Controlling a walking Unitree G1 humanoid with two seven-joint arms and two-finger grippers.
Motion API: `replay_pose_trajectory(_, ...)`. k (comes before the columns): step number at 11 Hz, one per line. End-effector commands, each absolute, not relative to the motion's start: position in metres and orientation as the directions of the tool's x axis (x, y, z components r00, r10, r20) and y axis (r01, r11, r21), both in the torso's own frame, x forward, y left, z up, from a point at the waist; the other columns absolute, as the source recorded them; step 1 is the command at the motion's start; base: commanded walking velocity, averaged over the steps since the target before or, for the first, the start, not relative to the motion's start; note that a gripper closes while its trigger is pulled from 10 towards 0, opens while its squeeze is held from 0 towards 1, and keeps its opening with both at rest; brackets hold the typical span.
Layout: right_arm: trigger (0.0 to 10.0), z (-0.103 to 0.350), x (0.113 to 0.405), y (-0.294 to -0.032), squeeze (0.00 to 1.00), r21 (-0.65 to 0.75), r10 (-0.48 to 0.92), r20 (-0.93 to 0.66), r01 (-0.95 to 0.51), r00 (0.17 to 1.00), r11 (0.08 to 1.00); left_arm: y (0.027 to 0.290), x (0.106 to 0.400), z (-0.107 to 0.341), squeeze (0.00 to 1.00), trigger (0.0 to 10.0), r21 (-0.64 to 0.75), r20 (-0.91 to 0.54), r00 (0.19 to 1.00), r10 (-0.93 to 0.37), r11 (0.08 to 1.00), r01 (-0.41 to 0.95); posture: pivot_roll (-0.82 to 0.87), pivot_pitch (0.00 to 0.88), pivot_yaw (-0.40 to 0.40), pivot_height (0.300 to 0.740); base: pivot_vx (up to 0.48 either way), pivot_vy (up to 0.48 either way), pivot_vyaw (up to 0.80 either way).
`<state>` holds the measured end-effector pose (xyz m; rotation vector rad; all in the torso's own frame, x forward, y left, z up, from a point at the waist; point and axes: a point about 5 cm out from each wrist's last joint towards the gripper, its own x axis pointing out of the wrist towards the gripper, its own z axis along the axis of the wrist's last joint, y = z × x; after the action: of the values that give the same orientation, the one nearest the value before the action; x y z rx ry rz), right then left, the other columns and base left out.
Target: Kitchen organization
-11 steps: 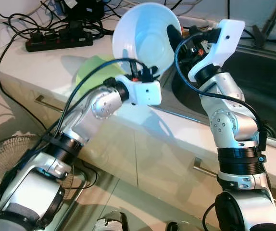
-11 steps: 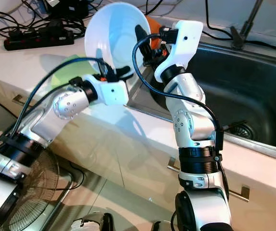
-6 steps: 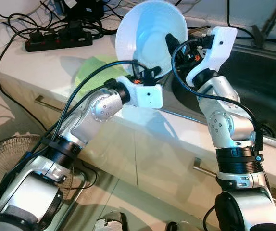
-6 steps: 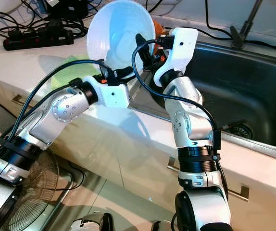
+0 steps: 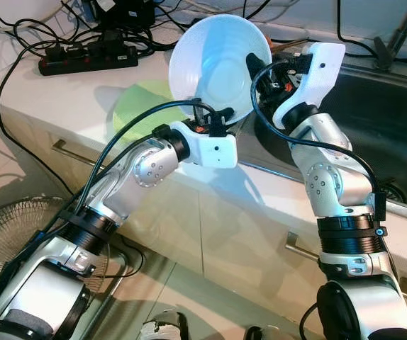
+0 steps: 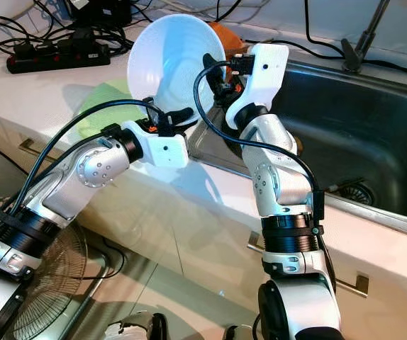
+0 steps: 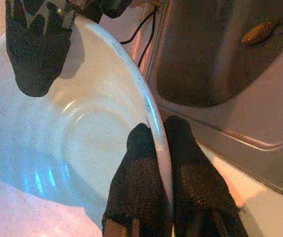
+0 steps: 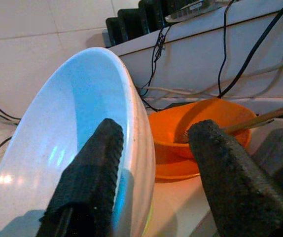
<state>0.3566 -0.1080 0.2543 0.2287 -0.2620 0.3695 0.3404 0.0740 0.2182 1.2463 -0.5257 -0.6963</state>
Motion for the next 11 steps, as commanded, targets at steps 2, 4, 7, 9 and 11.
replay_pose_trajectory(2, 0.0, 0.262, 0.3573, -0.1068, 0.0, 0.163, 0.323, 0.314, -0.386, 0.893, 0.908, 0.0724, 0.3376, 0.2263, 0.0, 10.0, 0.975, 0.015, 0.677, -0.735, 0.16, 0.152, 0.09, 0.075, 0.031, 0.74, 0.0, 0.0, 0.0)
replay_pose_trajectory(4, 0.0, 0.2615, 0.3567, -0.1061, 0.0, 0.162, 0.328, 0.316, -0.391, 0.89, 0.906, 0.0712, 0.3365, 0.2244, 0.0, 10.0, 0.976, 0.011, 0.679, -0.734, 0.155, 0.152, 0.09, 0.066, 0.03, 0.74, 0.0, 0.0, 0.0)
replay_pose_trajectory(7, 0.0, 0.2626, 0.3563, -0.1033, 0.0, 0.158, 0.342, 0.321, -0.406, 0.883, 0.9, 0.0728, 0.3384, 0.2248, 0.0, 10.0, 0.978, 0.01, 0.69, -0.724, 0.152, 0.145, 0.09, 0.064, 0.029, 0.74, 0.0, 0.0, 0.0)
replay_pose_trajectory(9, 0.0, 0.2623, 0.3563, -0.1036, 0.0, 0.152, 0.347, 0.317, -0.408, 0.883, 0.9, 0.0728, 0.3388, 0.2248, 0.0, 10.0, 0.98, 0.011, 0.694, -0.72, 0.146, 0.136, 0.09, 0.068, 0.028, 0.74, 0.0, 0.0, 0.0)
replay_pose_trajectory(11, 0.0, 0.2613, 0.3562, -0.1032, 0.0, 0.148, 0.351, 0.313, -0.41, 0.883, 0.9, 0.074, 0.3397, 0.2257, 0.0, 10.0, 0.982, 0.013, 0.701, -0.713, 0.143, 0.127, 0.09, 0.067, 0.026, 0.74, 0.0, 0.0, 0.0)
